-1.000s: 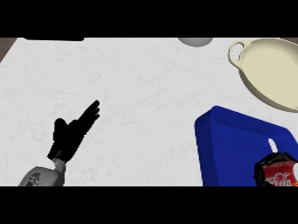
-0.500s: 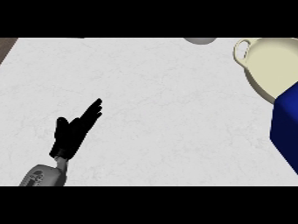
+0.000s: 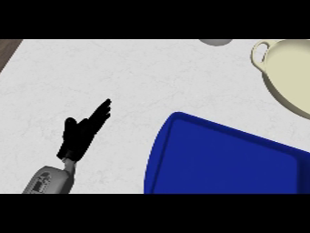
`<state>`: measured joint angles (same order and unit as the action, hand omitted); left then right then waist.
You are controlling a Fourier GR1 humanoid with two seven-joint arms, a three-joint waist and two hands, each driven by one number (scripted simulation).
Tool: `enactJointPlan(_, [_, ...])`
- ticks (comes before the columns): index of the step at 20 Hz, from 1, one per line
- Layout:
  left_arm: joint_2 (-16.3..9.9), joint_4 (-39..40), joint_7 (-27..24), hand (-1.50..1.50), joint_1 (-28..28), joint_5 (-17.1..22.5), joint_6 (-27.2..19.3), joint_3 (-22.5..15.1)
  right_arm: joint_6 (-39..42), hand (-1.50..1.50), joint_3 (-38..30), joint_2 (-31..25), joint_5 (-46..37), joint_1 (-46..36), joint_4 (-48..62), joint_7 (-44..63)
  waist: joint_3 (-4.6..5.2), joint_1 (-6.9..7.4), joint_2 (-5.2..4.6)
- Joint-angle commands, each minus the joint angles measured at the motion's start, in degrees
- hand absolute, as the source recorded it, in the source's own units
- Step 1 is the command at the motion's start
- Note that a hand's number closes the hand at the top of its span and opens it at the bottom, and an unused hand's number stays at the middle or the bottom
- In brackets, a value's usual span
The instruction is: Pick the can from the tray and place it in the pot
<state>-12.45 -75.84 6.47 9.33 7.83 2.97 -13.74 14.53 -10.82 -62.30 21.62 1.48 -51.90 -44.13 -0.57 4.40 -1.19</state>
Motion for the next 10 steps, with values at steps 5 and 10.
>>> enactJointPlan(5, [-0.33, 1.05, 1.16, 0.00, 1.55, -0.12, 1.10, 0.48, 1.01, 1.50, 5.18, -2.52, -10.34, -19.77, 14.71, -0.62, 0.25, 1.07, -0.09])
enactJointPlan(10, [1.82, 0.35, 2.12, 0.00, 2.78, -0.82, 0.02, -0.60, 0.77, 1.50, 10.56, -2.73, -17.76, -30.11, 17.50, 4.13, 0.32, 2.21, -0.32])
